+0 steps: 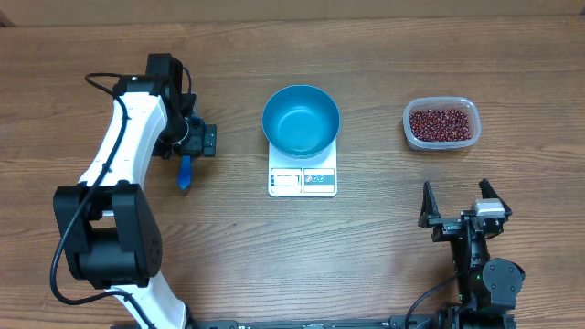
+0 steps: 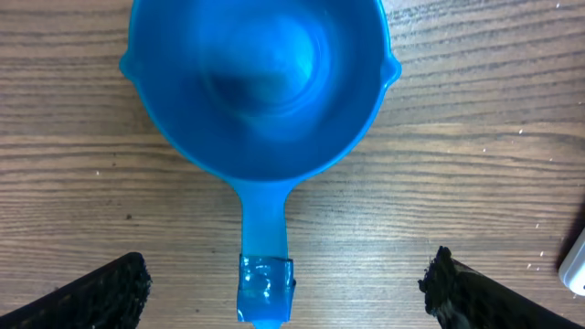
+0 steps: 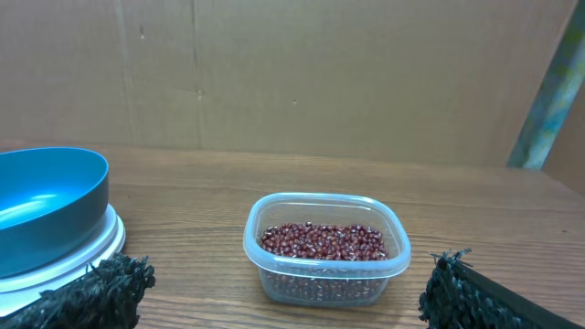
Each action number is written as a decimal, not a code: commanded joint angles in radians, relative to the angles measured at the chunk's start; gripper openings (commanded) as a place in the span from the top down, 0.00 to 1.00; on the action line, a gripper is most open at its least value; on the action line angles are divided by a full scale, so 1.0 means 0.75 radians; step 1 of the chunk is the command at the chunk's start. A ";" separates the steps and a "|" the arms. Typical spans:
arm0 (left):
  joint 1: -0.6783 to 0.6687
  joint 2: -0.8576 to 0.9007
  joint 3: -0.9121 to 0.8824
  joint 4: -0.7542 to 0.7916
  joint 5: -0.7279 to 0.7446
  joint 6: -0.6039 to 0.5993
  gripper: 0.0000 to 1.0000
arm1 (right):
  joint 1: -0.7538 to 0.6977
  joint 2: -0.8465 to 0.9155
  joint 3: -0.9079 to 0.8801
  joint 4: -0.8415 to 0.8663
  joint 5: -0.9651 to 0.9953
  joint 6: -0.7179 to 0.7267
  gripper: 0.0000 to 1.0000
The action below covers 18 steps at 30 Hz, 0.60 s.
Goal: Scoop item into bowl and weigh 150g on scale
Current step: 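Move the left gripper over the blue scoop handle and lower, then close the left gripper on the blue scoop handle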
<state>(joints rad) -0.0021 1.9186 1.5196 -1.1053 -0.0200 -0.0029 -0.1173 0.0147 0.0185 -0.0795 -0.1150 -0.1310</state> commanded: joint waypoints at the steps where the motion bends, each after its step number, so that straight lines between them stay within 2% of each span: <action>1: 0.003 -0.001 -0.014 0.016 -0.018 -0.026 0.00 | -0.003 -0.016 -0.014 0.004 0.006 -0.002 0.00; 18: 0.003 0.126 -0.015 0.108 -0.017 -0.026 0.00 | -0.003 -0.016 -0.014 0.004 0.006 -0.002 0.00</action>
<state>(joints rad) -0.0021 1.9667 1.5169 -1.0241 -0.0238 -0.0063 -0.1173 0.0147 0.0185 -0.0795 -0.1154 -0.1310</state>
